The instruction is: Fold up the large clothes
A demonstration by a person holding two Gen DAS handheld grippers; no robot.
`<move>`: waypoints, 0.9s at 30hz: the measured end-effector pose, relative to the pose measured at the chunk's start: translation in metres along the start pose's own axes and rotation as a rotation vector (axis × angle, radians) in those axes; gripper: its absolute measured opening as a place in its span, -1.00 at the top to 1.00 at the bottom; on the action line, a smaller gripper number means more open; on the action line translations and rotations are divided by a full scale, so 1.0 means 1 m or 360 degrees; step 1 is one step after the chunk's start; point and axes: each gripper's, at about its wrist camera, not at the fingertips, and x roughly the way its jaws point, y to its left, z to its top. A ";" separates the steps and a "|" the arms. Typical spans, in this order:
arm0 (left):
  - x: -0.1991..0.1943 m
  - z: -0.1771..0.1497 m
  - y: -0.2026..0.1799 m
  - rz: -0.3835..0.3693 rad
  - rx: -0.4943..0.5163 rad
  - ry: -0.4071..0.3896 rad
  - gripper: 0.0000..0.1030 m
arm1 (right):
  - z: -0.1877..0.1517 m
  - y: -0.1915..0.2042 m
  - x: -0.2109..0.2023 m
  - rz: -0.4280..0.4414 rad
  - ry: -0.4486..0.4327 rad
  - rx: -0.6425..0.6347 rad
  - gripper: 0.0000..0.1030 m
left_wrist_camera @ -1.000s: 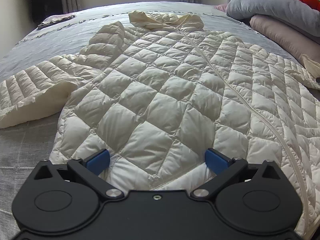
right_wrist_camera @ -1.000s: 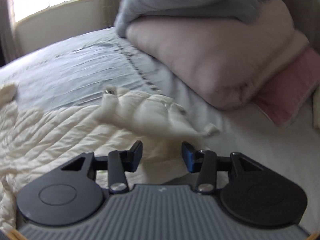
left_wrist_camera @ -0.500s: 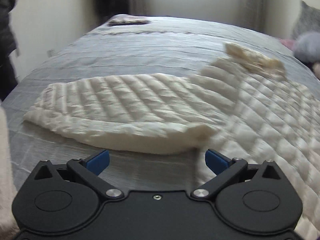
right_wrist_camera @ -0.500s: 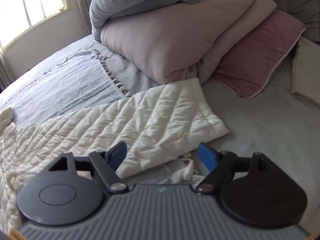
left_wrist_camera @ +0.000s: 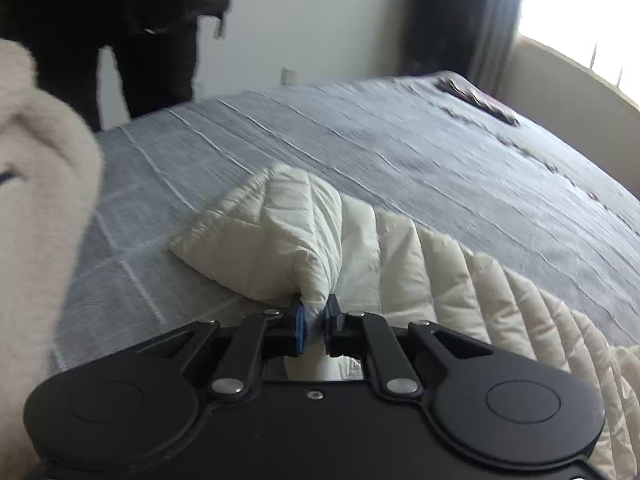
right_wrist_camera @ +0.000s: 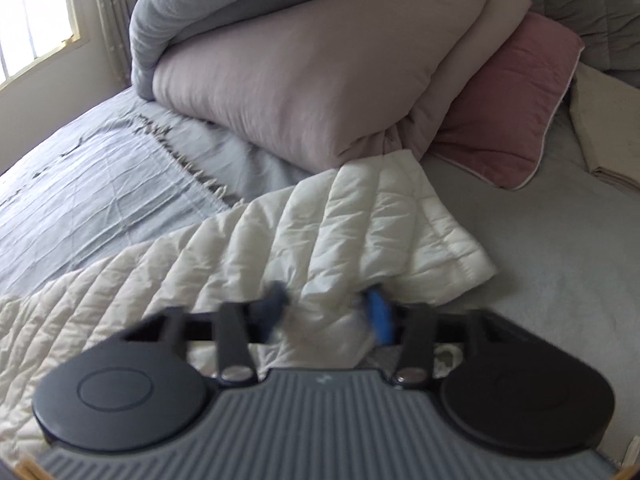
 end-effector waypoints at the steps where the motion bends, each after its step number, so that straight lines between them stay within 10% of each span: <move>1: -0.011 -0.004 0.000 0.0103 -0.0005 -0.0079 0.84 | 0.000 0.001 0.000 -0.0016 -0.0010 0.0000 0.74; 4: -0.011 -0.022 -0.001 0.0340 0.0069 -0.0067 0.82 | 0.000 0.005 -0.002 -0.0090 -0.0007 -0.0013 0.76; 9: -0.019 -0.028 -0.013 0.0374 0.0366 -0.0005 0.40 | 0.008 0.000 -0.008 -0.0002 0.0044 0.0029 0.43; 12: -0.047 -0.020 -0.018 0.0173 0.0388 0.0055 -0.34 | 0.015 -0.020 -0.023 0.0169 0.0046 0.0136 -0.16; 15: -0.084 -0.016 -0.027 -0.0079 0.0424 0.0089 -0.72 | 0.020 -0.033 -0.039 0.0260 0.0071 0.0197 -0.25; 27: -0.180 -0.068 -0.107 -0.0930 0.0566 0.0297 -1.00 | -0.018 -0.035 -0.028 0.0511 0.0348 0.0524 -0.28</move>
